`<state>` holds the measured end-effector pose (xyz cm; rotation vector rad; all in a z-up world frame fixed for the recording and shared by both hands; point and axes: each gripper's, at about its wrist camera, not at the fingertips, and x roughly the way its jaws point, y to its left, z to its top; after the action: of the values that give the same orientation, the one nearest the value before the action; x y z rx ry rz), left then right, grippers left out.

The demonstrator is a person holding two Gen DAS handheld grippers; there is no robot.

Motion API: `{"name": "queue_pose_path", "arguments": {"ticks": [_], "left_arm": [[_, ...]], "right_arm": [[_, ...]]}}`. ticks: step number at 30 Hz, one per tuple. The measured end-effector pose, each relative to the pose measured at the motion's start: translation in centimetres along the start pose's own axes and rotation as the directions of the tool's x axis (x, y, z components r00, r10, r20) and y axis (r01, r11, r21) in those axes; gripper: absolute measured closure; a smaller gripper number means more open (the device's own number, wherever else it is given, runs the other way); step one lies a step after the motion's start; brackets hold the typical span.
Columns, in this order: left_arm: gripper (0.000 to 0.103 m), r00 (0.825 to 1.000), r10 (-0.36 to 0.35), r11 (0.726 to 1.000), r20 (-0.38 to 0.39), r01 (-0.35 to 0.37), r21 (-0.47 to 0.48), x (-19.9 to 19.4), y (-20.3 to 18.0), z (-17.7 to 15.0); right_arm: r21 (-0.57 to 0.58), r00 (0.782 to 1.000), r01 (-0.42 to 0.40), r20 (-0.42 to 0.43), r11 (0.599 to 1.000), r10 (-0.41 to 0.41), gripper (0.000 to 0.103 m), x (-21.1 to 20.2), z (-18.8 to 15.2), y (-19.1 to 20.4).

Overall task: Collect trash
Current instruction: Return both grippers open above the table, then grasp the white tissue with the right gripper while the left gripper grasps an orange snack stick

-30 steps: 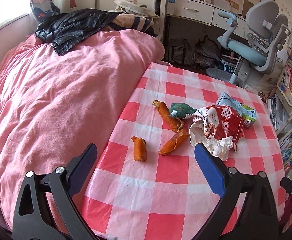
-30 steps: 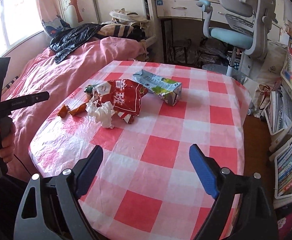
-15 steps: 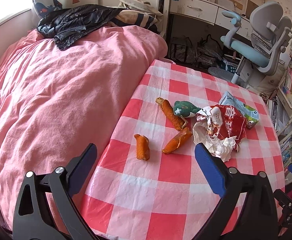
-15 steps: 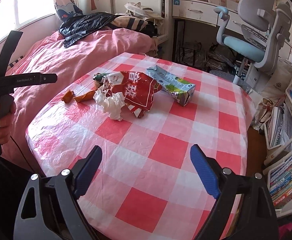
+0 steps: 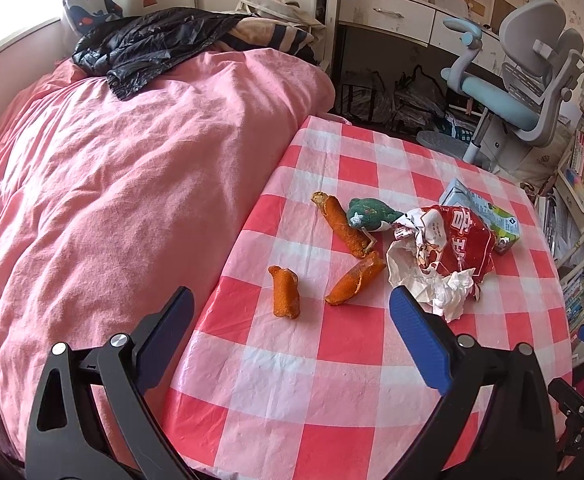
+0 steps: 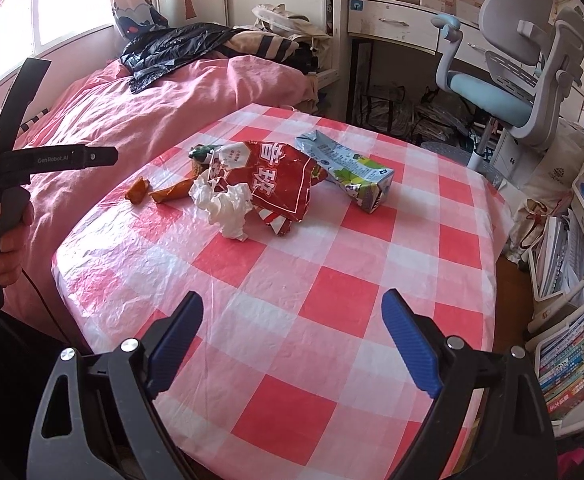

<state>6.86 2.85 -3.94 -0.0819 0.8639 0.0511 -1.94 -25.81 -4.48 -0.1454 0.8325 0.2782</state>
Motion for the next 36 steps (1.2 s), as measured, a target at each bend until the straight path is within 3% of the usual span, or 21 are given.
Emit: {"name": "queue_pose_path", "arguments": {"ticks": [25,32,36], "left_arm": [[0.008,0.999,0.008,1.0,-0.031,-0.008,-0.006,0.9,1.0,-0.5],[0.009,0.994,0.022,0.997,-0.105,-0.03,-0.077,2.5,4.5,-0.4],[0.009,0.99,0.032,0.995,-0.135,-0.044,-0.085,3.1,5.2,-0.7]], "right_arm": [[-0.013,1.0,-0.007,0.006,1.0,0.007,0.016,0.1,0.1,0.7],[0.026,0.994,-0.102,0.048,0.994,0.101,0.016,1.3,1.8,2.2],[0.008,0.991,-0.136,0.022,0.991,0.135,0.016,3.8,3.1,4.1]]}}
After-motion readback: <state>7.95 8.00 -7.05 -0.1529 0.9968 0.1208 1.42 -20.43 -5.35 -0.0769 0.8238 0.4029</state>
